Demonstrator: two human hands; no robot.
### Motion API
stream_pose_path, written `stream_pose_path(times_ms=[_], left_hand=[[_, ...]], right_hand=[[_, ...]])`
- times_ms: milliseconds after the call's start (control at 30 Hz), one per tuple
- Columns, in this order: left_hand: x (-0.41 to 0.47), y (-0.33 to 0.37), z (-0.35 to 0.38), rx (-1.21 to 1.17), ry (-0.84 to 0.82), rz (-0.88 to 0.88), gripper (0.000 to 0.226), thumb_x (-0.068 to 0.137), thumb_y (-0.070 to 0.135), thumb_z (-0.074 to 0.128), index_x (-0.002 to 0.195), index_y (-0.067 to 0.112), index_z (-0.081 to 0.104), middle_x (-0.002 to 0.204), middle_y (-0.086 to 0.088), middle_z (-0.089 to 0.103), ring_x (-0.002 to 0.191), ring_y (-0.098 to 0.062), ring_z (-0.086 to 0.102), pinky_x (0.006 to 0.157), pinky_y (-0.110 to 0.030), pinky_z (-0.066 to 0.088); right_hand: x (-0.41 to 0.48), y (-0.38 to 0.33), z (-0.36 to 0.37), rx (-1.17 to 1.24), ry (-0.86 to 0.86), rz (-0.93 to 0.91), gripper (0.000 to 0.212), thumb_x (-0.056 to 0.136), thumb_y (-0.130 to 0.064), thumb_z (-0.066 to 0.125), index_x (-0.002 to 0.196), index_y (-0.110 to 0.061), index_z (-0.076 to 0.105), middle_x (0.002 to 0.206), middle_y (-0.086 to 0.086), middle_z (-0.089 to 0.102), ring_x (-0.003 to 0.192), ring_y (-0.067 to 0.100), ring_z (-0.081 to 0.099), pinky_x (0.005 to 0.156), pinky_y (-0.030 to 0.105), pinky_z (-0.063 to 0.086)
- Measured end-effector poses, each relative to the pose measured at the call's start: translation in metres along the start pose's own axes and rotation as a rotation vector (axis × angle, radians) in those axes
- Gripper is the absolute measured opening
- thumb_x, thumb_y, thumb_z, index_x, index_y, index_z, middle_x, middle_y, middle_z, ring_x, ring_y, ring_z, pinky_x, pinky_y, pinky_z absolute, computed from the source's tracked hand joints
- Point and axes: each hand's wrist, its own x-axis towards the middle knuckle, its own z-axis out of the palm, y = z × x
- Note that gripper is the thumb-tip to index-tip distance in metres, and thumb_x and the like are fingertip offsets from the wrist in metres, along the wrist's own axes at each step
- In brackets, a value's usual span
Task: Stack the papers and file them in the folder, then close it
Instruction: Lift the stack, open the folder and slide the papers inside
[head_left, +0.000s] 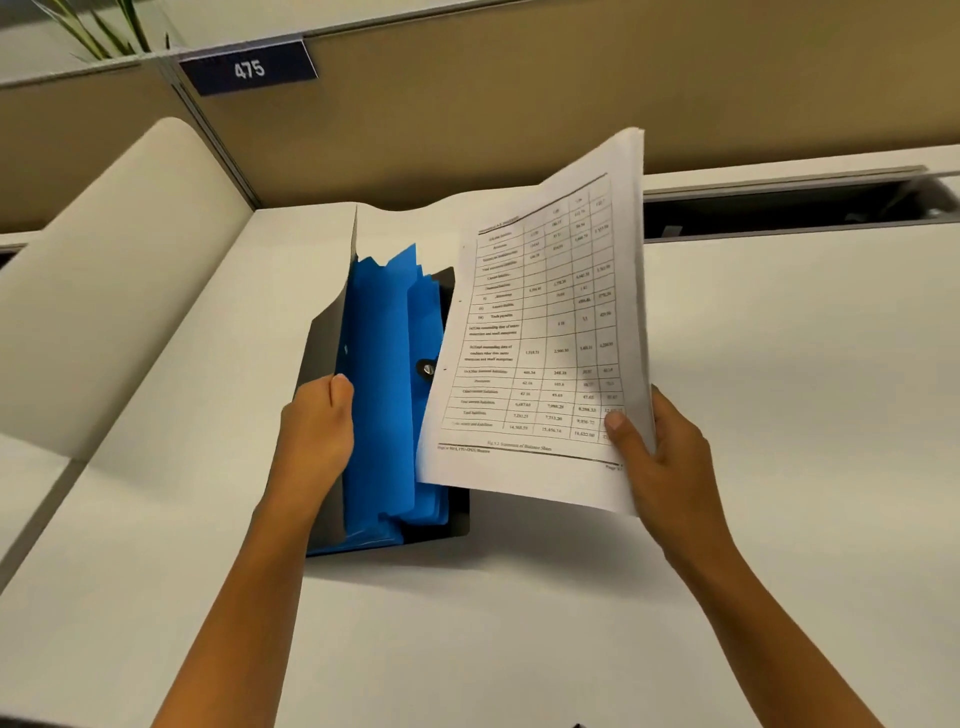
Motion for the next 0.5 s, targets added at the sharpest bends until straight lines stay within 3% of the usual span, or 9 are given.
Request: stream_pose_path(times_ms=[167,333,500], left_hand=[[-0.002,0.002,0.001,-0.008,0.015,-0.001,0.044,0.1,0.018,0.027,0.056,0.013,0.028,0.058,-0.006,0.033,0.052,-0.014,0.029,0.05,-0.026,0.022],[-0.005,0.004,0.003,-0.01,0.019,-0.018,0.044,0.1,0.018,0.027,0.056,0.015,0.028,0.058,-0.004,0.033,0.052,-0.013,0.03,0.049,-0.023,0.022],[-0.005,0.004,0.005,-0.001,0.007,-0.007,0.045,0.1,0.014,0.027,0.055,0.014,0.027,0.058,-0.004,0.031,0.052,-0.013,0.028,0.049,-0.023,0.021]], right_hand=[[-0.006,-0.014,0.009,-0.06,-0.062,-0.028,0.027,0.094,-0.023,0.046,0.115,-0.037,0.037,0.095,-0.037,0.044,0.071,-0.006,0.057,0.059,-0.006,0.043],[-0.007,-0.022,0.018,-0.078,-0.106,0.006,0.034,0.095,-0.023,0.045,0.129,-0.021,0.045,0.103,-0.023,0.049,0.071,-0.008,0.053,0.055,-0.008,0.041],[-0.007,-0.027,0.034,-0.078,-0.166,0.044,0.034,0.095,-0.026,0.044,0.129,-0.021,0.045,0.109,-0.015,0.052,0.075,-0.002,0.054,0.055,-0.003,0.044]])
